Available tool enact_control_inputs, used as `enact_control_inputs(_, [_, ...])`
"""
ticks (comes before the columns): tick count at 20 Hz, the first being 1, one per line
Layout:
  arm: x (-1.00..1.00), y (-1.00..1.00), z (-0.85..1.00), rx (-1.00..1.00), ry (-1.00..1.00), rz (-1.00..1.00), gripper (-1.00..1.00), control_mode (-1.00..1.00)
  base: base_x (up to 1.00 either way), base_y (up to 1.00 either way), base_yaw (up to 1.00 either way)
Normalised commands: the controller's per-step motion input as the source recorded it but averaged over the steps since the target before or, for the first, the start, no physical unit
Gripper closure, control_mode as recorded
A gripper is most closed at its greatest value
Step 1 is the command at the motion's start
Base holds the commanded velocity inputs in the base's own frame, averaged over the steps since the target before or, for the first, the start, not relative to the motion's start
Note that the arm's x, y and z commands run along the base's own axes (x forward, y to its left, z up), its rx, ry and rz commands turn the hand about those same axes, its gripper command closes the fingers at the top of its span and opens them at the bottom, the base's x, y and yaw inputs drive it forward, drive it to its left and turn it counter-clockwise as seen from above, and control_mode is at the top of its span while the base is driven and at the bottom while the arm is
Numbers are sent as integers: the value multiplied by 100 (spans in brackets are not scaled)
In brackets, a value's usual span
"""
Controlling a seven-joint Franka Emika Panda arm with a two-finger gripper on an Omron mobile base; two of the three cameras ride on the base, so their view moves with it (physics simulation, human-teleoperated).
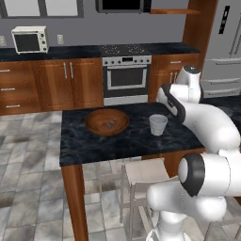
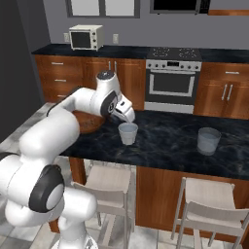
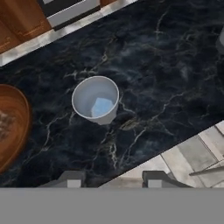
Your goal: There are four ice cubes in the ice bowl. Place two ice cubes in each glass of water.
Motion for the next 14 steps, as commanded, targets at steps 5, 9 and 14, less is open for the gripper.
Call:
enact_control_inputs(5, [23, 0, -41, 0, 0, 0, 100, -100, 0, 0, 0])
enact_control_inputs(9, [39, 0, -30, 0, 0, 0, 100, -100, 0, 0, 0])
enact_control_inputs(14, [60, 0, -13, 0, 11, 0, 100, -100, 0, 0, 0])
